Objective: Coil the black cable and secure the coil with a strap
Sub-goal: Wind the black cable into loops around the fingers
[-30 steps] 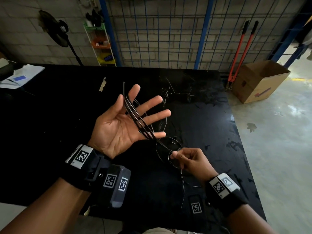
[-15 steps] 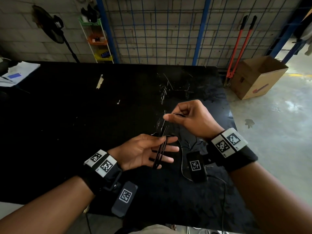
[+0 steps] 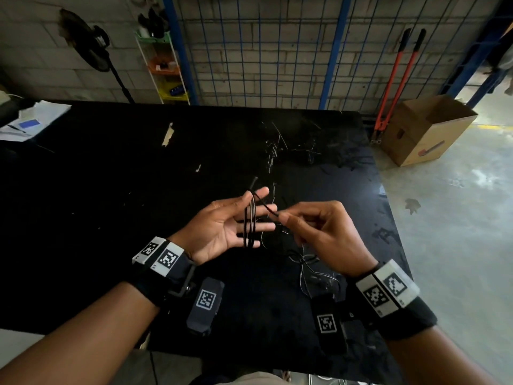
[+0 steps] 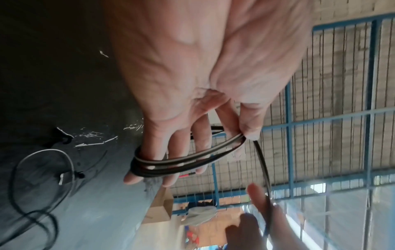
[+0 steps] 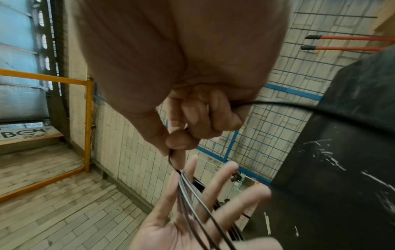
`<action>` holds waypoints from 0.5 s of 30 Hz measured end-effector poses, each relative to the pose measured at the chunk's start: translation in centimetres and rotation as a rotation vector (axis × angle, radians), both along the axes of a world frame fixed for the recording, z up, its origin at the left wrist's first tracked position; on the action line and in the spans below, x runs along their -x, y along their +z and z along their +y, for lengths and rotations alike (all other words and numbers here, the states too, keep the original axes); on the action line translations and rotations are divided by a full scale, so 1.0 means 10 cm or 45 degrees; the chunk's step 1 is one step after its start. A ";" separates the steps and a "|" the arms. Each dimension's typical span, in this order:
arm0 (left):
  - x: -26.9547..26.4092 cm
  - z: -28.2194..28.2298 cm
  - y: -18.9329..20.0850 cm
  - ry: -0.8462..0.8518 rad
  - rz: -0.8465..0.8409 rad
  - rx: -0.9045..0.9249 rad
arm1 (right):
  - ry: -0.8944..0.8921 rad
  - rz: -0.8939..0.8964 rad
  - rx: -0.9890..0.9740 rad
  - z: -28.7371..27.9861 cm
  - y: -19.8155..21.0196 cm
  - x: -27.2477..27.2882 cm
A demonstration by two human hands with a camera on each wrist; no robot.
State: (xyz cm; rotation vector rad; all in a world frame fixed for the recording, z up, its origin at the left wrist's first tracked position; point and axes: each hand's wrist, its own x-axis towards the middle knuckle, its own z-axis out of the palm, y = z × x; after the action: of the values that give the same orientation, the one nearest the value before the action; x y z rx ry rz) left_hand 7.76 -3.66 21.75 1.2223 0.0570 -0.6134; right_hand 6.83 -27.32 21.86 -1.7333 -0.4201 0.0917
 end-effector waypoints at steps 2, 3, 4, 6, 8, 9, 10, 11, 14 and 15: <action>-0.03 0.04 0.04 0.072 -0.042 0.072 | 0.012 0.065 -0.076 0.01 -0.09 0.08; -0.05 0.06 0.07 0.105 -0.060 0.112 | 0.022 0.093 -0.103 0.02 -0.14 0.12; -0.06 0.07 0.09 0.134 -0.078 0.156 | 0.022 0.121 -0.115 0.02 -0.19 0.14; -0.08 0.10 0.14 0.175 -0.121 0.246 | 0.024 0.187 -0.142 0.03 -0.28 0.17; -0.10 0.11 0.20 0.195 -0.161 0.338 | 0.035 0.284 -0.191 0.03 -0.36 0.20; -0.10 0.12 0.22 0.199 -0.181 0.383 | 0.040 0.337 -0.200 0.03 -0.40 0.20; -0.10 0.12 0.25 0.202 -0.198 0.423 | 0.050 0.387 -0.200 0.03 -0.45 0.21; -0.10 0.13 0.28 0.202 -0.213 0.461 | 0.064 0.433 -0.198 0.04 -0.51 0.20; -0.09 0.15 0.37 0.172 -0.247 0.587 | 0.107 0.525 -0.163 0.02 -0.69 0.19; -0.08 0.16 0.41 0.146 -0.256 0.630 | 0.110 0.540 -0.135 0.01 -0.76 0.17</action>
State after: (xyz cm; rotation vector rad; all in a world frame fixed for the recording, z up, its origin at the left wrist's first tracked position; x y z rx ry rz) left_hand 8.54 -2.09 25.80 0.7880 -0.1838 -0.3709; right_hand 5.14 -27.24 14.28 -1.5394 -0.1823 0.4818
